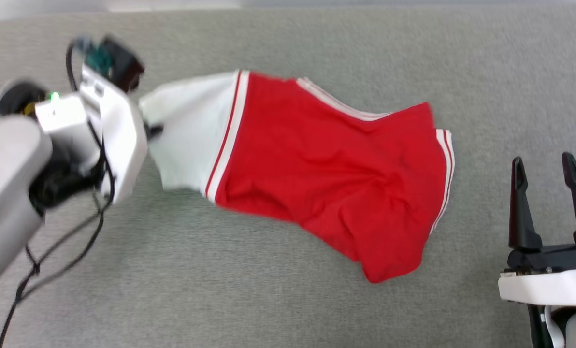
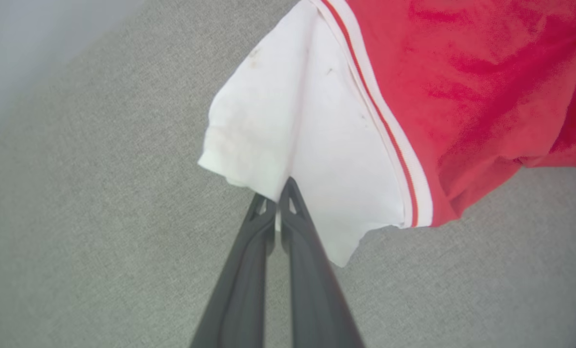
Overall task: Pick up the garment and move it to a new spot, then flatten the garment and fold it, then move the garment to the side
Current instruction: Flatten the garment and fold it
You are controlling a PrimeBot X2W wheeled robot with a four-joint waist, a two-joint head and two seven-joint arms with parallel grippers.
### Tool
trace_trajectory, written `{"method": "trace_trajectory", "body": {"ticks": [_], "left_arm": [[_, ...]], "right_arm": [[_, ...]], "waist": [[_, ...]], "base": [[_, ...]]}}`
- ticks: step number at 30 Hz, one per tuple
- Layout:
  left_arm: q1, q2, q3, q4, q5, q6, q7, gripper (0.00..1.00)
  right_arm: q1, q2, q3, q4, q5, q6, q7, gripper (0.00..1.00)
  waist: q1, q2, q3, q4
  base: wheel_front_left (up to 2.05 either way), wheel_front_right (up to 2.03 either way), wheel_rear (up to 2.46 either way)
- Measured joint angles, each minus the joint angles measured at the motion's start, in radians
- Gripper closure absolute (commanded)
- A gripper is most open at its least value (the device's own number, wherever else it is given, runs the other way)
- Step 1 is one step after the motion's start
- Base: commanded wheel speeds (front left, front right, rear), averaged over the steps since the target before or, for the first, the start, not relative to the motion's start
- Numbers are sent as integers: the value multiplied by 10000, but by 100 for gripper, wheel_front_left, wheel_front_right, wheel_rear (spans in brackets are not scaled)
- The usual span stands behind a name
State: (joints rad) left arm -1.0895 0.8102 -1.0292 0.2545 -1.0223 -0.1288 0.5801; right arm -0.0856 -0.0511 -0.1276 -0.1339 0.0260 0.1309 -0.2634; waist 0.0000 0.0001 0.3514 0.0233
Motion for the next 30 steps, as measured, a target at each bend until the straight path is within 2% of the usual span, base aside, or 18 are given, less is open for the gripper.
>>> {"method": "trace_trajectory", "body": {"ticks": [7,12,17,18,19,20,24,30], "left_arm": [[1931,642,-284,-111,-560,267,-633,100],[3133,566,-625,211,-815,472,-993,100],[3545,328,-694,872,-1047,500,-1304,100],[3550,259,-692,970,-1037,500,-1367,78],[3558,209,-686,1026,-986,500,-1488,52],[3558,173,-662,1076,-959,500,-1595,0],[3429,128,-585,1118,-780,497,-1893,0],[2669,746,-127,539,-709,499,-1894,0]], "right_arm": [[261,0,-33,44,-46,0,0,0],[317,2,-29,94,-86,0,0,0],[388,0,-6,148,-102,0,0,0],[392,0,-19,157,-111,0,0,0],[399,0,-35,171,-123,0,0,0],[407,0,-46,178,-127,0,0,0],[468,0,-115,211,-127,0,0,0],[535,0,-176,209,-96,0,-2,0]], "waist": [[-1,0,-655,505],[-1,-1,-706,458],[-1,-1,-746,375],[0,0,-770,366],[-1,0,-801,362],[-1,-1,-834,364],[0,0,-999,403],[-1,0,-1185,511]], "base": [[0,0,0],[0,0,0],[0,0,0],[0,0,0],[0,0,0],[0,0,0],[0,0,0],[0,0,0]]}}
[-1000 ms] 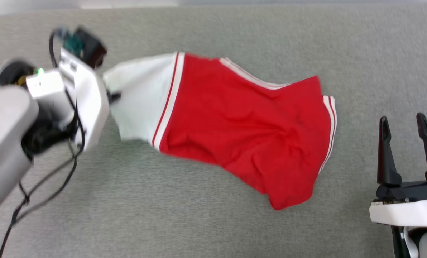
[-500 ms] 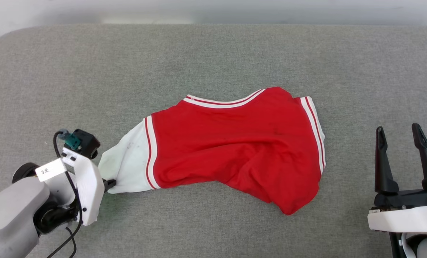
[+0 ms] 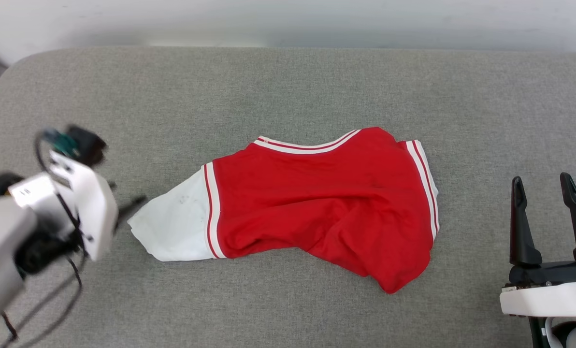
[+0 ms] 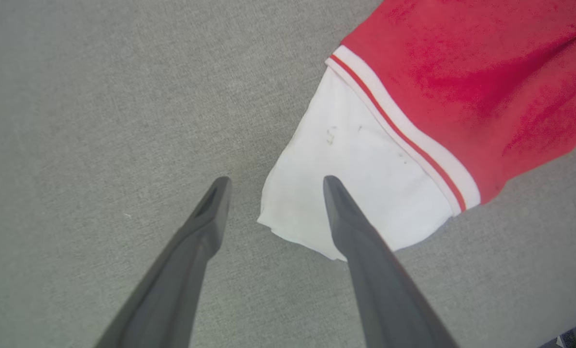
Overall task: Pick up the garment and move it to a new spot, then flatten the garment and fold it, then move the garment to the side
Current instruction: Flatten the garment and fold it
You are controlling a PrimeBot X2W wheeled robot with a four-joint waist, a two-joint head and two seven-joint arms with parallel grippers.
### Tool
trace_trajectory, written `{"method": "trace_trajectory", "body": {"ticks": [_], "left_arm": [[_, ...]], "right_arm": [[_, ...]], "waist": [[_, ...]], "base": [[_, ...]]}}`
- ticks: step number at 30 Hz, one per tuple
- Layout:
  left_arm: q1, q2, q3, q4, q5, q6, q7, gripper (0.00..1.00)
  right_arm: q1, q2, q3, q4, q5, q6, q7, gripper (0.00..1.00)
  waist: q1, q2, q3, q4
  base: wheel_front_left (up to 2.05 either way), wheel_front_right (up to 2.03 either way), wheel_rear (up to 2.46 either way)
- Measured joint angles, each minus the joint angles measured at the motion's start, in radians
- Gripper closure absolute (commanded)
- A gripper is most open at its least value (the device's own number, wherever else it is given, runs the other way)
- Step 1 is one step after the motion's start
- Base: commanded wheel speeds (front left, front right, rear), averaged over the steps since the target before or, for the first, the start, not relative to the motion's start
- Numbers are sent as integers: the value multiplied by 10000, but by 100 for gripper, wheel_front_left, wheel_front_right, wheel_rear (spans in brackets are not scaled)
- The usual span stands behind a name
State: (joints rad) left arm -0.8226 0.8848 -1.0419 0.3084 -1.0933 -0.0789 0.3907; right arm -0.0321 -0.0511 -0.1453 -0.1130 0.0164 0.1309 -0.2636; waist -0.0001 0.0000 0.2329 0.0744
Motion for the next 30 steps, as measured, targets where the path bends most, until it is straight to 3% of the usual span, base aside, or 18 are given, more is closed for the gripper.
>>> {"method": "trace_trajectory", "body": {"ticks": [4,14,28,29,30], "left_arm": [[-755,397,282,-259,31,6,454,0],[-1605,360,-125,155,-546,-196,2953,0],[-1029,-412,-723,2071,-656,-362,3104,0],[-1025,-447,-738,2132,-671,-372,3083,60],[-1015,-479,-771,2194,-667,-405,3020,100]], "right_arm": [[-15,0,23,-21,2,0,2,0],[-311,-2,151,-173,-2,0,2,0],[-706,-2,180,-203,-4,0,2,0],[-707,0,176,-199,-6,0,2,0],[-707,0,171,-188,-17,0,2,0]], "waist": [[0,0,80,-10],[1,0,621,-292],[0,0,1398,-803],[1,0,1401,-813],[0,0,1389,-816]], "base": [[0,0,0],[0,0,0],[0,0,0],[0,0,0],[0,0,0]]}}
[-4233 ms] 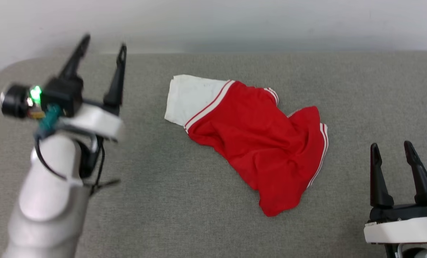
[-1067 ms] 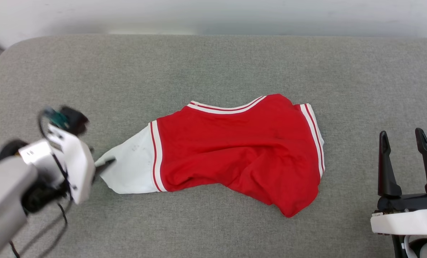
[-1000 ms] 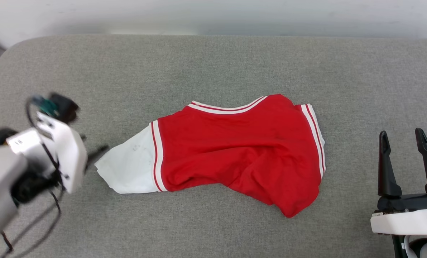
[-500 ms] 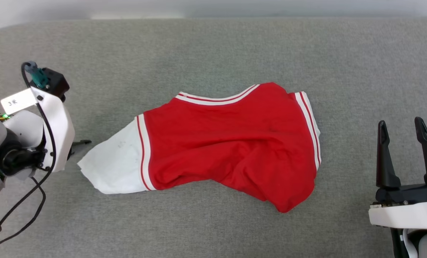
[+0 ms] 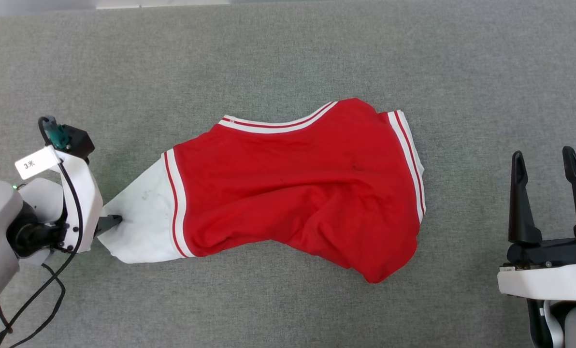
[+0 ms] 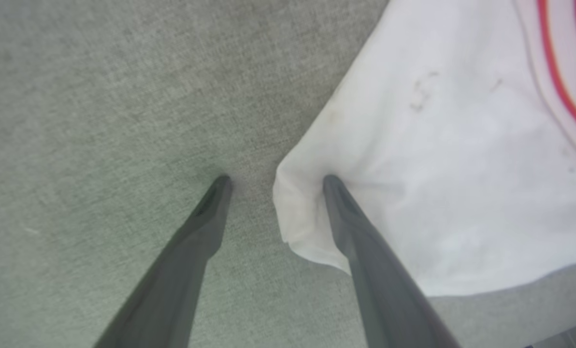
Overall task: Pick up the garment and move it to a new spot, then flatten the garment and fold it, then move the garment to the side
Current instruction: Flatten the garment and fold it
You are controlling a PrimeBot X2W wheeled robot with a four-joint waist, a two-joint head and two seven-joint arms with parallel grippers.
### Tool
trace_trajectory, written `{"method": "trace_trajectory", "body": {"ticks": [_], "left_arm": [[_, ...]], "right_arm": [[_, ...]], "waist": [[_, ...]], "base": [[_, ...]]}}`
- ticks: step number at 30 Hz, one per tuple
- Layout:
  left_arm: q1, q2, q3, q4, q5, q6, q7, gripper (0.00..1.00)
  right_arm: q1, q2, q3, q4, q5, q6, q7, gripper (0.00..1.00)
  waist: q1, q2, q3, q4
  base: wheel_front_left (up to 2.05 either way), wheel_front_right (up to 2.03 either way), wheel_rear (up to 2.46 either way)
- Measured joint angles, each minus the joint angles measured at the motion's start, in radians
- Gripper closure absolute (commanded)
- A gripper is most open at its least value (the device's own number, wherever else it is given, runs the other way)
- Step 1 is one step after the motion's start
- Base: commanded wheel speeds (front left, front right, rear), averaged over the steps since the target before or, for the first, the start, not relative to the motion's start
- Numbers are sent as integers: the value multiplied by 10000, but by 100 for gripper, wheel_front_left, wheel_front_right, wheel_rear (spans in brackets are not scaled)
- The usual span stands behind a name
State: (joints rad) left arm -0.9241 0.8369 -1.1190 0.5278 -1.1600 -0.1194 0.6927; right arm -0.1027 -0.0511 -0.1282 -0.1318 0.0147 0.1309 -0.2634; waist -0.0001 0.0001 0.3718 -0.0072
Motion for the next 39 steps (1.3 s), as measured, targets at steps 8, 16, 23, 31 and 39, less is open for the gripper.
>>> {"method": "trace_trajectory", "body": {"ticks": [8,16,23,31,39], "left_arm": [[217,-75,-63,-209,376,-40,-1716,100],[194,412,316,-1406,832,4,-3350,100],[360,606,290,-2449,1183,449,-3708,100],[370,569,293,-3099,1377,765,-3848,100],[78,420,393,-3400,1603,890,-4054,100]], "right_arm": [[133,0,-247,13,-117,0,-2,0],[-591,-163,-500,-479,-1087,2,0,0],[-2523,-2274,583,903,-579,2,15,0],[-5405,-5081,4255,2144,2508,2,4326,0],[-7730,-6483,7116,2441,6723,2,9881,0]], "waist": [[1,0,-574,115],[1,0,-1244,512],[1,0,-1486,815],[2,0,-1347,1028],[2,0,-731,1248]], "base": [[0,0,0],[0,0,0],[0,0,0],[0,0,0],[0,0,0]]}}
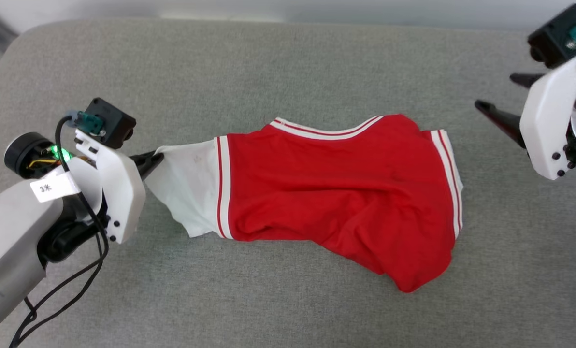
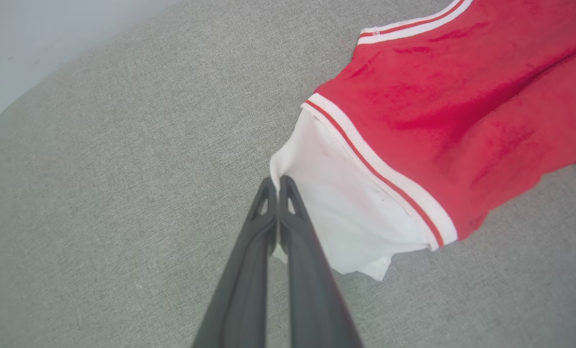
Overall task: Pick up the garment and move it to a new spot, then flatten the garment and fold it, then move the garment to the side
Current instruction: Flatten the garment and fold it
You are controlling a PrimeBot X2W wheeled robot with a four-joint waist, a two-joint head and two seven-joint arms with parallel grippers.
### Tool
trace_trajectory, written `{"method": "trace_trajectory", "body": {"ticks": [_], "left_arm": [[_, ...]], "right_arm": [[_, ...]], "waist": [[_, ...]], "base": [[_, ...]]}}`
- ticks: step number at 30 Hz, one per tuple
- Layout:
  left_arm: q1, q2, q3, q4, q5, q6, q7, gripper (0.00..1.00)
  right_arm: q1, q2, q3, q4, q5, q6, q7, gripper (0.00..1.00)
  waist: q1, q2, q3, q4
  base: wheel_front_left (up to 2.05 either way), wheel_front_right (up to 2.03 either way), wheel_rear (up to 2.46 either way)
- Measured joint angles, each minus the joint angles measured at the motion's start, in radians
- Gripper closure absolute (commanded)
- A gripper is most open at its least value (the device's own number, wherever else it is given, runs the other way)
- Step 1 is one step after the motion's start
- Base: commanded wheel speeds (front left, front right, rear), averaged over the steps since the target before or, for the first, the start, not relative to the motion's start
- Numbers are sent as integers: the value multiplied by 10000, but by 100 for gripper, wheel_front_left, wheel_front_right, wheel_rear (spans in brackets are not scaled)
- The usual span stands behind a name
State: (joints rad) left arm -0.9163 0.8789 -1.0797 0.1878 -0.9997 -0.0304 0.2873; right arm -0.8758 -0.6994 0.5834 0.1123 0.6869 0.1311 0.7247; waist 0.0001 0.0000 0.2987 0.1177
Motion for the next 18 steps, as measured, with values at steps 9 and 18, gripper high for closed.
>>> {"method": "trace_trajectory", "body": {"ticks": [9,18], "left_arm": [[-593,-286,171,-240,313,25,-240,100],[-951,-740,176,-123,531,-130,-462,100]], "right_arm": [[-1450,151,1175,1218,1131,-2,3436,0],[-1691,518,2157,2238,976,-2,3942,0]], "waist": [[0,0,959,409],[1,0,1917,903]], "base": [[0,0,0],[0,0,0]]}}
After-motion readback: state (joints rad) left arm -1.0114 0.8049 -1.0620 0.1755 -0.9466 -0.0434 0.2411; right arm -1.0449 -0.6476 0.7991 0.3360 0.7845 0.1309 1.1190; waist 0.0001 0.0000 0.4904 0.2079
